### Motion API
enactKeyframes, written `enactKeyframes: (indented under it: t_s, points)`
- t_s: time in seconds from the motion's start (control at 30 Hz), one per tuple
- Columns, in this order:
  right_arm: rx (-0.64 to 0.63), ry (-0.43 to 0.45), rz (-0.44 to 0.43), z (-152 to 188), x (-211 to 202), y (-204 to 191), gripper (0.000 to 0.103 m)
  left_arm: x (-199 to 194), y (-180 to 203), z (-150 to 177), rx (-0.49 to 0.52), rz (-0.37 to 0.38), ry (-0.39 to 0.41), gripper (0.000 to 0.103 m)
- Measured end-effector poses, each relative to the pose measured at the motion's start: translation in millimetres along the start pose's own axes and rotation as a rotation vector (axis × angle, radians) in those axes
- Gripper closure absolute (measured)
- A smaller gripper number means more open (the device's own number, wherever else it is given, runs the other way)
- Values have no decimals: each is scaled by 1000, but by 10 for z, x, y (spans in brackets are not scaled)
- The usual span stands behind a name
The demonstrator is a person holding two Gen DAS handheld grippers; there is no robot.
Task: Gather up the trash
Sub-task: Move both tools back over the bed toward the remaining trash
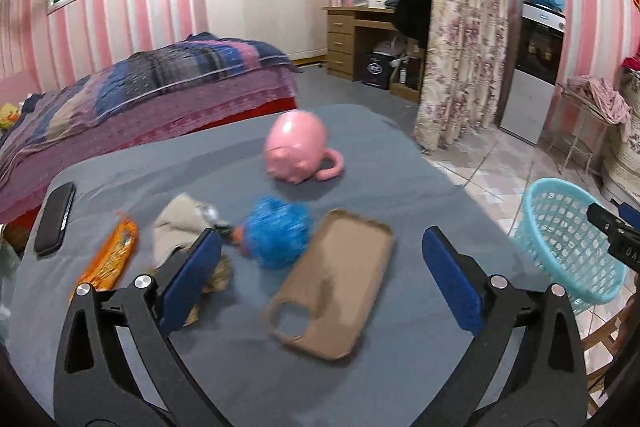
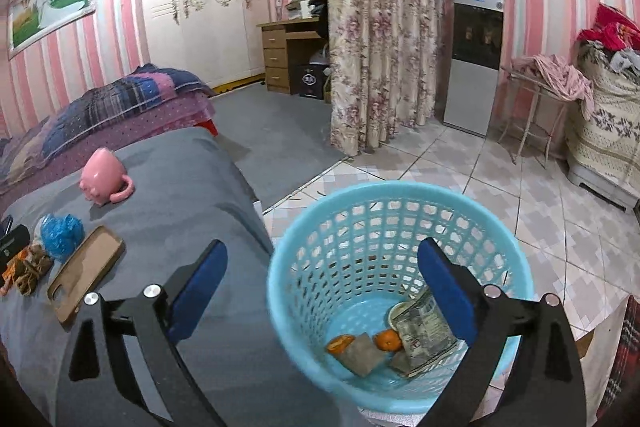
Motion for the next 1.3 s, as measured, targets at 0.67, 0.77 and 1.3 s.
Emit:
enactKeyframes:
  t_s: [0.67,0.77,1.3]
  points:
    - [-95,28,-116,108,-161,-1146,9,-366,-1592,497,-114,-167,-46,6]
    - [-113,20,-135,154,-141,-1321,9,-383,-1804,597,-104,-208,-59,6]
    - [-236,-32,-219,413,40,-2137,9,-65,-2554,963,-180,-253,-163,6]
Point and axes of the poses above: each gripper's, at about its wrist camera, not at the fingertips, and x roughly the way its jaws point, y to its right, z to its underside, the point moved 7 cm from there along x, roughly the way its jaws point, and after that the axes turned 4 degrees about y, right-handed, at the moved point
